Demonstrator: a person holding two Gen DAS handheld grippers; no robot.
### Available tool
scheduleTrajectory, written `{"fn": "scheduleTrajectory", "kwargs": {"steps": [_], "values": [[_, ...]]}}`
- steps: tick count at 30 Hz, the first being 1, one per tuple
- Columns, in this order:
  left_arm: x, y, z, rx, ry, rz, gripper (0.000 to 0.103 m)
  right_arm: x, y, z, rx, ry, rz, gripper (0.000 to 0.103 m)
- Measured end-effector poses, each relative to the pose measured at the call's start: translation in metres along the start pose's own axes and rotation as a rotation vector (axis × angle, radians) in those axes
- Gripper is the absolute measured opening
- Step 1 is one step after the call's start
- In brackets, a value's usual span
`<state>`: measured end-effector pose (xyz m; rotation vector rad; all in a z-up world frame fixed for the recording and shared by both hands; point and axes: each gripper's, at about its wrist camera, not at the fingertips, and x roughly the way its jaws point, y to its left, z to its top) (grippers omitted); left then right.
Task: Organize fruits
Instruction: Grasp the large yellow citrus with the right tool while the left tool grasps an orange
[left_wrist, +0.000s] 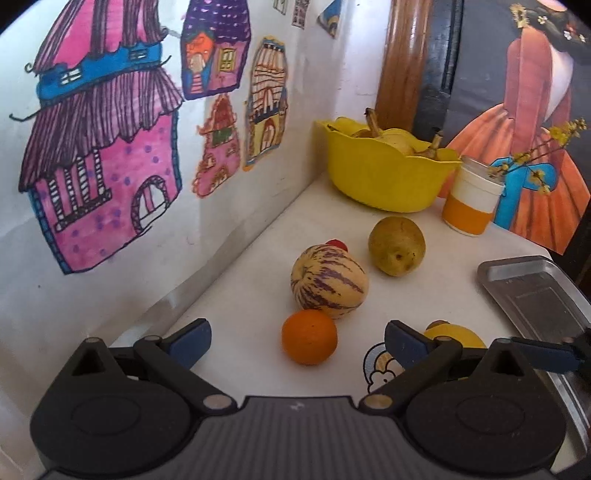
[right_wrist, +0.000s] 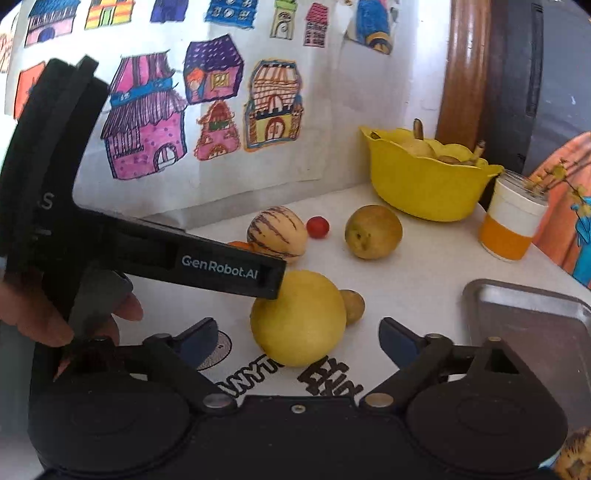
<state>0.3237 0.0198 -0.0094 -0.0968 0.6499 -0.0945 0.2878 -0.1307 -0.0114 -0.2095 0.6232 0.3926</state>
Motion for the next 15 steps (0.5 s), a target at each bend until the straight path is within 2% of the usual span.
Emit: {"fn": "scheduleTrajectory", "kwargs": {"steps": [5, 11, 15], "values": [[0.000, 0.004, -0.002, -0.020, -0.018, -0.036, 0.091, 0.008, 0.000, -0.001, -0.004, -0.002, -0.010, 0.082], [0.000, 0.010, -0.003, -0.054, -0.025, -0.067, 0.076, 0.012, -0.001, -0.001, 0.007, -0.011, -0.004, 0.074], [-0.001, 0.013, -0.006, -0.067, -0.013, -0.096, 0.059, 0.014, -0.003, -0.001, 0.032, -0.009, 0.004, 0.065]]}}
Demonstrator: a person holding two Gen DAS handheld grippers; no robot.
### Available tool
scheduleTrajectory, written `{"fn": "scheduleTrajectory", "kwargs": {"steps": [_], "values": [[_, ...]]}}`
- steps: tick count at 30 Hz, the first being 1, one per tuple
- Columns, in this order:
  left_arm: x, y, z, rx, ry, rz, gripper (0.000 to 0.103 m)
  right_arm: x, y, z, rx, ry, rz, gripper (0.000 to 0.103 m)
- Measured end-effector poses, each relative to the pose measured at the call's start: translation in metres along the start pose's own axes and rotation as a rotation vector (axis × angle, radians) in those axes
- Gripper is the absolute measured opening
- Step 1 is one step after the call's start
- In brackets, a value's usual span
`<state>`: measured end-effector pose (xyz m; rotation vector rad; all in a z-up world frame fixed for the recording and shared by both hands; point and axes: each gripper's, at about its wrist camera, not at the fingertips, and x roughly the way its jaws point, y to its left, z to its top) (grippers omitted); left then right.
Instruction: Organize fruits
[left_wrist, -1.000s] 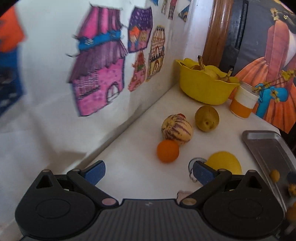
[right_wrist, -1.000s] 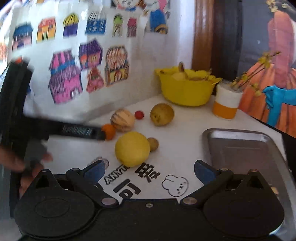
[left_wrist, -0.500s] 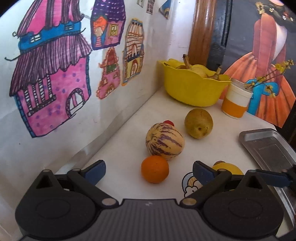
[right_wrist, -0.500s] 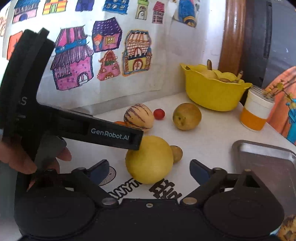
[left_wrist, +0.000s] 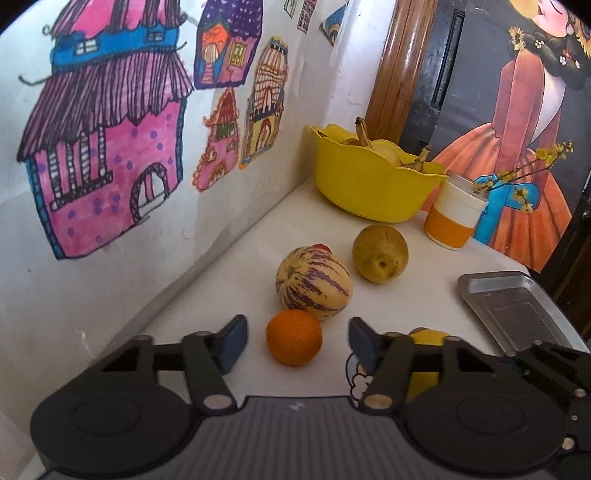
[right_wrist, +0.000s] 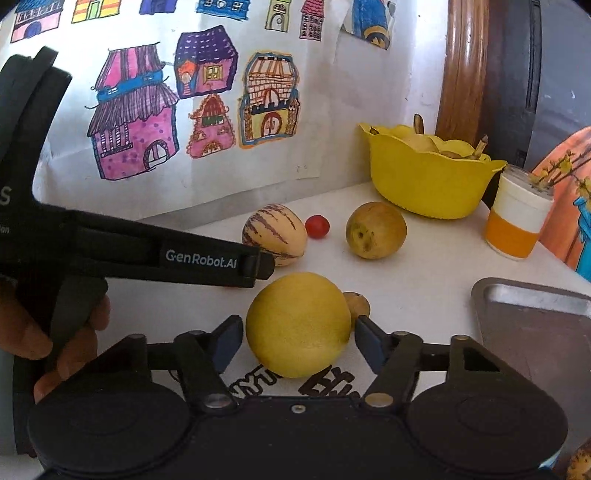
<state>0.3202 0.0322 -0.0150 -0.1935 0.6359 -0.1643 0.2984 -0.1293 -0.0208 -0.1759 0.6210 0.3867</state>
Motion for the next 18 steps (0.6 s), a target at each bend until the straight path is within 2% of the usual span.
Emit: {"fn": "scheduleTrajectory", "kwargs": {"steps": [1, 6, 18], "values": [[-0.001, 0.001, -0.001, -0.003, 0.002, -0.005, 0.055, 0.000, 0.000, 0.000, 0.004, -0.001, 0.000, 0.061], [0.000, 0.003, -0.001, -0.025, 0.011, -0.012, 0.036, 0.001, -0.002, -0.001, 0.020, -0.001, 0.010, 0.060], [-0.007, 0.004, -0.008, -0.062, 0.017, -0.051, 0.035, -0.016, -0.009, -0.012, 0.076, -0.006, 0.032, 0.060]]}}
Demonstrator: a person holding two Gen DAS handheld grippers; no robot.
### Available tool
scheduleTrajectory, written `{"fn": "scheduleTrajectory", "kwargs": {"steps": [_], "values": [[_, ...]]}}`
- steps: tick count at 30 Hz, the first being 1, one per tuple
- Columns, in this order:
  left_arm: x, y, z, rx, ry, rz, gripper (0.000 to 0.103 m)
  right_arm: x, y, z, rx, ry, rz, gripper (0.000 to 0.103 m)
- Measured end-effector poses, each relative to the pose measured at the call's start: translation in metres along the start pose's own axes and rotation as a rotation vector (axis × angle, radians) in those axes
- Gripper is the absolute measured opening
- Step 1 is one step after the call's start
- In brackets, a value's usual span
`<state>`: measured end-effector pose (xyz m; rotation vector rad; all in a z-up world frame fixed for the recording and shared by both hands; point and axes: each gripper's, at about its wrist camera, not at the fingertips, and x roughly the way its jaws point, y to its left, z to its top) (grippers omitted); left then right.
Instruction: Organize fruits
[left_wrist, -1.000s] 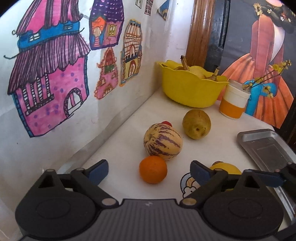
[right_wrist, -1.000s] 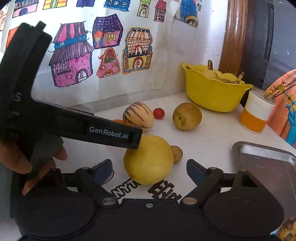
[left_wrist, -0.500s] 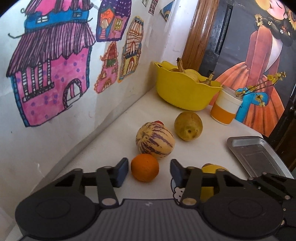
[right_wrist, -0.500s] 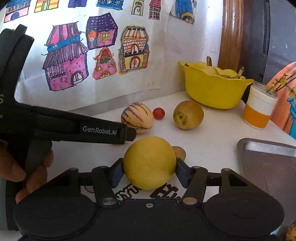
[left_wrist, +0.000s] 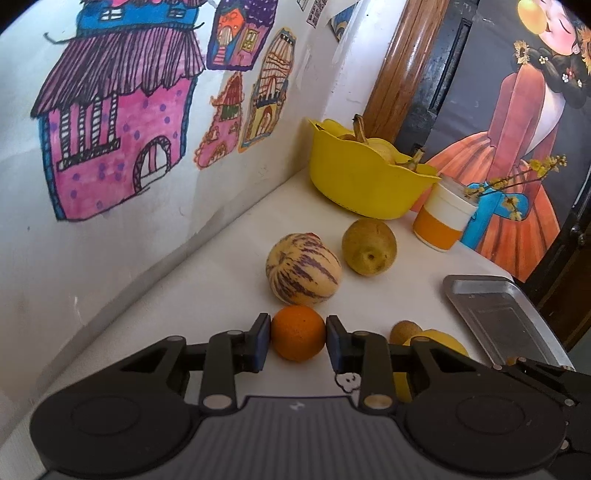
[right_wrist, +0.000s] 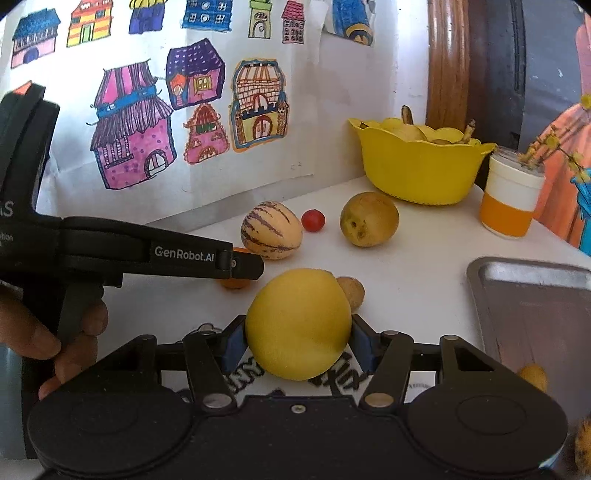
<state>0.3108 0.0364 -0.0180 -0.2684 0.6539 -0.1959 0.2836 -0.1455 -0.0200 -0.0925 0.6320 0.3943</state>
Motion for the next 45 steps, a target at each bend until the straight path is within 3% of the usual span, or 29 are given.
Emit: {"fn": "scheduleTrajectory", "kwargs": {"steps": [11, 17, 24, 33, 45], "values": [[-0.030, -0.013, -0.018, -0.017, 0.065, -0.015, 0.035, -0.045, -0.003, -0.028, 0.092, -0.011, 0.050, 0.060], [-0.052, -0.031, -0.038, 0.027, 0.071, -0.009, 0.034, -0.072, -0.005, -0.046, 0.139, -0.015, 0.065, 0.059], [-0.073, -0.041, -0.055, -0.004, 0.087, -0.039, 0.034, -0.109, -0.010, -0.067, 0.196, -0.025, 0.066, 0.059], [-0.098, -0.065, -0.086, 0.016, 0.058, -0.063, 0.034, -0.163, -0.014, -0.103, 0.292, -0.037, 0.011, 0.059], [-0.119, -0.086, -0.100, 0.018, 0.072, -0.115, 0.034, -0.194, -0.019, -0.121, 0.329, -0.056, -0.023, 0.059]]}}
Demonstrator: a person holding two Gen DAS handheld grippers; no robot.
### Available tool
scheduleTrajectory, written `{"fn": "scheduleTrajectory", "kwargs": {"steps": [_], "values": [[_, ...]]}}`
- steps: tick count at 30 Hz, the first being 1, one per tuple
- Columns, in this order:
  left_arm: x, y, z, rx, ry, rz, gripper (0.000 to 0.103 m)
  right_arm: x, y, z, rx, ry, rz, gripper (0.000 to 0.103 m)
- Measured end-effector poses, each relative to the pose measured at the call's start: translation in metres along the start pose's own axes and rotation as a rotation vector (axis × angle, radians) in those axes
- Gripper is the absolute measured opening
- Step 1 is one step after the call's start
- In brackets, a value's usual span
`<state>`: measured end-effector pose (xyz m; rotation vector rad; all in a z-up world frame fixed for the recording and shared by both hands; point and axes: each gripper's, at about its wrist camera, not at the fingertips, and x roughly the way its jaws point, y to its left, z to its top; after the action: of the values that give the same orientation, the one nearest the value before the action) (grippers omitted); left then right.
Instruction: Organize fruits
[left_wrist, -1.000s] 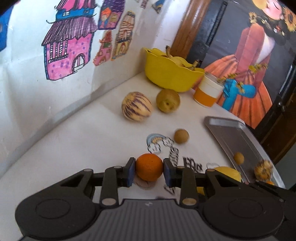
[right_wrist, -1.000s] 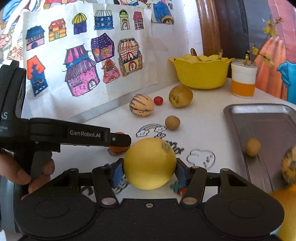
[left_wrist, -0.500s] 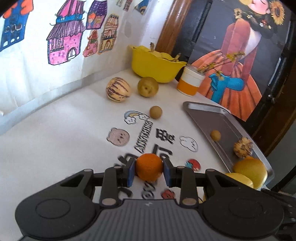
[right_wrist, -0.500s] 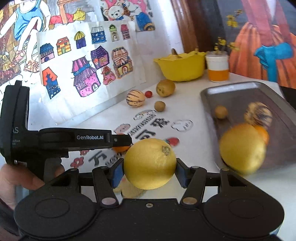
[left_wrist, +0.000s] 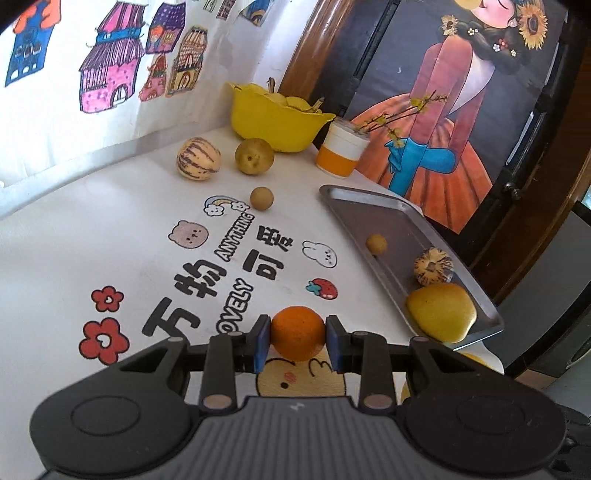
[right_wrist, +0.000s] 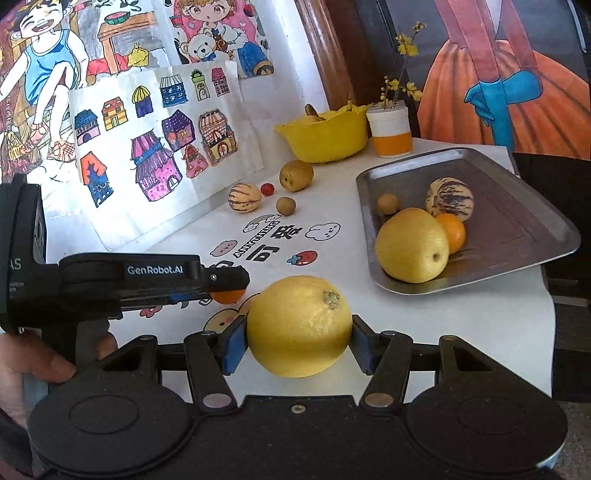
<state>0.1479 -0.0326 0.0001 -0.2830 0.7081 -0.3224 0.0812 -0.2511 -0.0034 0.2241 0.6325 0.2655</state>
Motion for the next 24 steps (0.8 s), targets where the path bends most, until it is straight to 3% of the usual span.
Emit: {"fn": "scheduleTrajectory", "kwargs": {"steps": [13, 24], "values": [[0.002, -0.024, 0.003, 0.020, -0.017, -0.001, 0.034, -0.014, -0.014, -0.005, 0.033, -0.027, -0.012, 0.059], [0.022, -0.049, 0.024, 0.016, -0.038, -0.033, 0.034, -0.023, -0.030, 0.006, 0.051, -0.103, -0.017, 0.059]]}}
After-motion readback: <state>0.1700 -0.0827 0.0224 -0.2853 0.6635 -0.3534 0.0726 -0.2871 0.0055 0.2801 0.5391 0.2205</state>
